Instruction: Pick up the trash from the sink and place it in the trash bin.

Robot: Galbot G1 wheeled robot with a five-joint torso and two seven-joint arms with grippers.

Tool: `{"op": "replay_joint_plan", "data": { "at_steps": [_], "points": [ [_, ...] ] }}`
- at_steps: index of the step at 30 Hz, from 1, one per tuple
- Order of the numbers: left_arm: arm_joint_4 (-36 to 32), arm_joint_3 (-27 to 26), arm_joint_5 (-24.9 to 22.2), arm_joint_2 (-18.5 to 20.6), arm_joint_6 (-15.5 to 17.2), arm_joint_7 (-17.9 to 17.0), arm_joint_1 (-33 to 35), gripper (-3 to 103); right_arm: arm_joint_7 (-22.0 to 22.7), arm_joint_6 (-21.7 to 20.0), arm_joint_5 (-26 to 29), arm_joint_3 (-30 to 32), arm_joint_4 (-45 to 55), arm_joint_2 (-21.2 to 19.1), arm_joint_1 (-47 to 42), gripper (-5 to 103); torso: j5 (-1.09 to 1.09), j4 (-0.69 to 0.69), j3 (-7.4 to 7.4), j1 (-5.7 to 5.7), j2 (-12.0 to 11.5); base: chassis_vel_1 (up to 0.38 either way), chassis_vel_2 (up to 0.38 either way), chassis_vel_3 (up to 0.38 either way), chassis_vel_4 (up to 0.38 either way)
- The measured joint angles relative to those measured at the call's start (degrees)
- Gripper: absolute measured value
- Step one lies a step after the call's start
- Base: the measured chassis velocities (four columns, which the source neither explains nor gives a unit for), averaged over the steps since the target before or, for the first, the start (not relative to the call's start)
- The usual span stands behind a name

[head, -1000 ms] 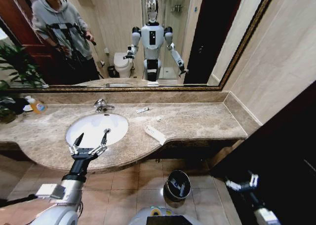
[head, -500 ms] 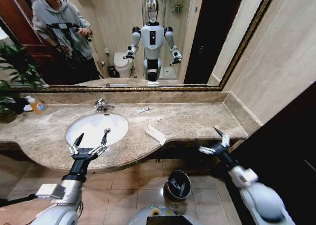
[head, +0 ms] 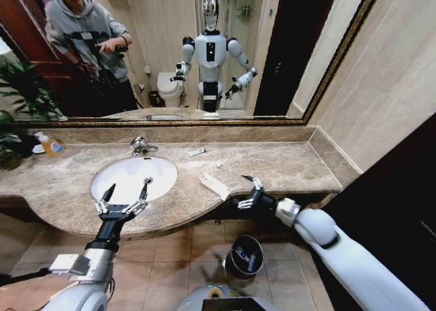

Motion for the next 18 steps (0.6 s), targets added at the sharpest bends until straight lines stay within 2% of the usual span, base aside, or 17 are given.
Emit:
{"op": "replay_joint_plan", "data": {
  "at_steps": [1,4,9,18],
  "points": [
    [0.00,0.00,0.00,0.00,0.00,0.00,0.00,100,0.00,0.00,0.00,0.00,0.00,0.00,0.00,95,0.00,0.00,0.00,0.00,0.00,0.000,0.000,0.000,0.000],
    [0.00,0.00,0.00,0.00,0.00,0.00,0.00,100,1.06,-0.67,0.16,-7.67,-2.91,0.64,7.03,96,0.00,0.00,0.00,0.00,0.00,0.000,0.000,0.000,0.000],
    [0.00,0.01,0.00,0.00,0.00,0.00,0.00,100,1.61,-0.90,0.22,-13.85,-7.77,1.59,13.54,96,0.00,0.01,-0.01,0.00,0.00,0.000,0.000,0.000,0.000],
    [0.00,0.00,0.00,0.00,0.00,0.00,0.00,100,1.27,0.95,-1.07,-16.26,-15.68,3.19,16.66,95,0.01,0.00,-0.01,-0.01,0.01,0.000,0.000,0.000,0.000]
  ]
}}
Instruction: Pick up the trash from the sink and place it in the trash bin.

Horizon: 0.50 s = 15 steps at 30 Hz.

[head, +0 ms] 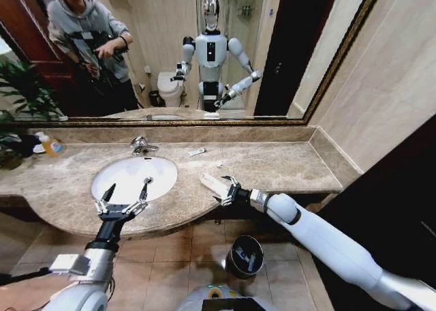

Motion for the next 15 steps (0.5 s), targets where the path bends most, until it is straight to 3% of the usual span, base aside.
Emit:
{"op": "replay_joint_plan", "data": {
  "at_steps": [5,8,11,15],
  "points": [
    [0.00,0.00,0.00,0.00,0.00,0.00,0.00,100,-0.48,0.82,-0.60,-0.53,-1.61,0.36,0.96,88,0.00,0.00,0.00,0.00,0.00,0.000,0.000,0.000,0.000],
    [0.00,0.00,0.00,0.00,0.00,0.00,0.00,100,-0.99,1.07,-0.80,-0.74,-1.82,0.29,1.15,77,0.00,0.00,0.00,0.00,0.00,0.000,0.000,0.000,0.000],
    [0.00,0.00,0.00,0.00,0.00,0.00,0.00,100,-1.22,1.05,-0.79,-0.85,-1.91,0.26,1.15,72,0.00,0.00,-0.01,-0.01,0.00,0.000,0.000,0.000,0.000],
    [0.00,0.00,0.00,0.00,0.00,0.00,0.00,100,-1.23,0.86,-0.23,-0.99,-1.94,0.30,1.14,57,0.00,0.00,0.00,-0.01,0.00,0.000,0.000,0.000,0.000]
  ]
}}
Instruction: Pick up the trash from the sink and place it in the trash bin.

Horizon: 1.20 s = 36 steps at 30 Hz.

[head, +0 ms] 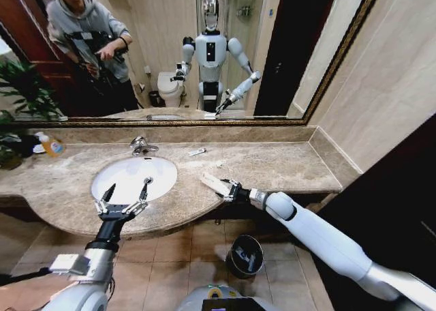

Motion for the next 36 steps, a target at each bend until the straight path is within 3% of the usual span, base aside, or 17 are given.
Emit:
{"op": "replay_joint_plan", "data": {
  "at_steps": [11,14,19,22,25,28,29,32,33,36],
  "points": [
    [0.00,0.00,0.00,0.00,0.00,0.00,0.00,100,0.44,-0.19,1.20,1.43,1.04,-0.45,-1.44,29,0.00,0.00,0.00,0.00,0.00,0.000,0.000,0.000,0.000],
    [0.00,0.00,0.00,0.00,0.00,0.00,0.00,100,0.23,-0.29,2.70,6.38,2.47,-0.63,-4.38,15,0.01,0.00,0.00,0.00,0.00,0.000,0.000,0.000,0.000],
    [0.00,0.00,0.00,0.00,0.00,0.00,0.00,100,0.26,-0.21,4.44,10.08,4.37,-1.92,-6.29,8,0.00,0.01,0.00,0.00,0.00,0.000,0.000,0.000,0.000],
    [0.00,0.00,0.00,0.00,0.00,0.00,0.00,100,0.24,-0.15,6.61,17.49,8.79,-3.68,-11.52,1,0.01,0.01,0.00,0.01,0.00,0.000,0.000,0.000,0.000],
    [0.00,0.00,0.00,0.00,-0.01,0.00,0.00,100,-0.05,0.31,7.89,23.52,12.01,-5.01,-16.18,1,-0.01,-0.01,0.00,0.00,0.00,0.000,0.000,0.000,0.000],
    [0.00,0.00,0.00,0.00,0.00,0.01,0.00,100,-0.05,3.46,9.39,32.50,15.99,-6.54,-25.11,0,0.01,0.01,0.00,0.00,0.00,0.000,0.000,0.000,0.000],
    [0.00,0.00,0.00,0.00,0.00,0.01,0.00,100,-0.05,3.46,9.39,32.50,15.99,-6.54,-25.11,0,0.01,0.01,0.00,0.00,0.00,0.000,0.000,0.000,0.000],
    [0.00,0.00,0.00,0.00,0.00,0.01,0.00,100,-4.12,7.60,9.81,42.78,18.38,-5.89,-36.89,0,0.01,-0.02,0.00,0.00,0.00,0.000,0.000,0.000,0.000],
    [0.00,0.00,0.00,0.00,0.00,0.01,0.00,100,-4.12,7.60,9.81,42.78,18.38,-5.89,-36.89,0,0.01,-0.02,0.00,0.00,0.00,0.000,0.000,0.000,0.000],
    [0.00,0.00,0.00,0.00,0.00,0.00,0.00,100,-8.31,14.04,9.56,50.14,18.07,-3.07,-46.49,0,0.01,0.00,0.00,0.00,0.00,0.000,0.000,0.000,0.000]
  ]
}}
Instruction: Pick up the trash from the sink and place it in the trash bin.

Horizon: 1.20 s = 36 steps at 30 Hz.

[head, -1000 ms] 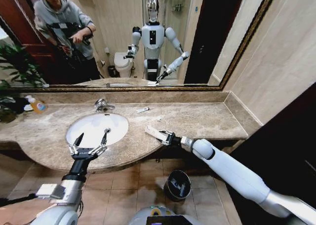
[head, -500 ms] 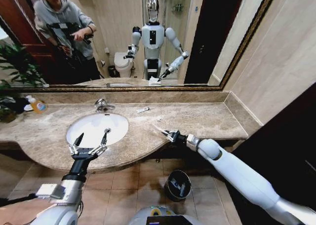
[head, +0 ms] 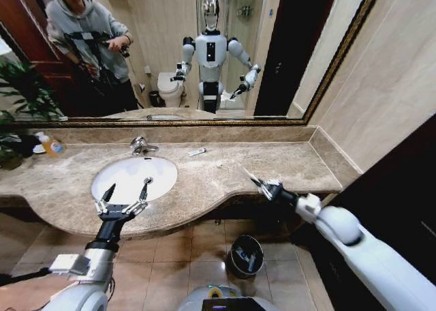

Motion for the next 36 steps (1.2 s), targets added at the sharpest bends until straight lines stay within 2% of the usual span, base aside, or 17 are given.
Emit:
{"op": "replay_joint_plan", "data": {
  "at_steps": [1,4,5,8,9,14,16,17,18,20,21,24,29,30,33,34,36],
  "points": [
    [0.00,0.00,0.00,0.00,0.00,0.00,0.00,100,0.00,0.00,0.00,0.00,0.00,0.00,0.00,0,0.00,0.00,0.00,0.00,0.00,0.000,0.000,0.000,0.000],
    [0.00,-0.01,0.00,0.00,0.00,0.00,0.00,100,-2.76,7.66,-0.18,5.17,-2.11,4.11,-9.93,0,0.00,-0.02,0.00,0.00,0.00,0.000,0.000,0.000,0.000],
    [0.00,-0.01,0.00,0.00,0.00,0.00,0.00,100,-2.76,7.66,-0.18,5.17,-2.11,4.11,-9.93,0,0.00,-0.02,0.00,0.00,0.00,0.000,0.000,0.000,0.000],
    [0.00,0.00,0.00,0.00,0.00,0.00,0.00,100,-7.63,14.29,-0.03,7.02,-6.34,7.86,-16.12,0,-0.04,-0.03,-0.01,-0.01,0.01,0.000,0.000,0.000,0.000],
    [0.00,0.00,0.00,0.00,0.00,0.00,0.00,100,-9.04,16.58,-0.43,6.12,-9.20,8.88,-16.61,0,-0.04,-0.02,-0.01,-0.01,0.01,0.000,0.000,0.000,0.000],
    [0.00,0.00,0.00,0.00,0.00,0.00,-0.01,100,-10.51,20.37,-5.30,1.89,-18.89,11.62,-13.71,0,-0.02,-0.02,0.00,0.00,0.00,0.000,0.000,0.000,0.000],
    [0.00,0.00,0.00,0.00,0.00,0.00,0.00,100,-10.55,21.59,-10.78,-1.19,-26.14,13.73,-8.74,0,0.02,-0.02,0.00,0.00,0.00,0.000,0.000,0.000,0.000],
    [0.00,0.00,0.00,0.00,0.00,0.01,0.00,100,-10.27,21.68,-14.51,-2.80,-30.39,15.16,-4.94,0,-0.01,-0.01,0.00,0.00,0.00,0.000,0.000,0.000,0.000],
    [0.00,0.00,0.00,0.00,0.00,0.01,0.00,100,-10.27,21.68,-14.51,-2.80,-30.39,15.16,-4.94,0,-0.01,-0.01,0.00,0.00,0.00,0.000,0.000,0.000,0.000],
    [0.00,-0.01,0.00,0.00,0.00,0.00,0.00,100,-8.34,19.31,-20.04,-6.15,-37.01,17.48,0.78,0,0.00,0.03,0.01,0.01,0.00,0.000,0.000,0.000,0.000],
    [0.00,-0.01,0.00,0.00,0.00,0.00,0.00,100,-8.34,19.31,-20.04,-6.15,-37.01,17.48,0.78,0,0.00,0.03,0.01,0.01,0.00,0.000,0.000,0.000,0.000],
    [0.00,0.00,0.01,0.00,0.00,-0.01,0.00,100,-4.97,16.40,-27.36,-9.20,-46.18,21.01,8.00,0,-0.02,0.00,0.01,0.01,0.00,0.000,0.000,0.000,0.000],
    [0.00,0.00,0.00,0.00,0.00,0.03,0.00,100,0.09,13.43,-39.48,-9.46,-59.48,25.75,16.54,0,-0.02,0.01,0.01,0.01,0.00,0.000,0.000,0.000,0.000],
    [0.00,0.00,0.00,0.00,0.00,0.03,0.00,100,0.09,13.43,-39.48,-9.46,-59.48,25.75,16.54,0,-0.02,0.01,0.01,0.01,0.00,0.000,0.000,0.000,0.000],
    [0.00,0.00,0.00,0.00,0.00,0.00,0.00,100,2.90,9.44,-46.26,-9.82,-64.66,28.19,18.97,0,-0.02,-0.01,0.01,0.01,0.00,0.000,0.000,0.000,0.000],
    [0.00,0.00,0.00,0.00,0.00,0.00,0.00,100,2.90,9.44,-46.26,-9.82,-64.66,28.19,18.97,0,-0.02,-0.01,0.01,0.01,0.00,0.000,0.000,0.000,0.000],
    [0.00,0.00,0.00,0.00,0.00,0.00,0.00,100,4.59,8.23,-50.45,-9.44,-67.50,29.75,20.14,0,-0.01,0.00,0.01,0.01,0.00,0.000,0.000,0.000,0.000]
  ]
}}
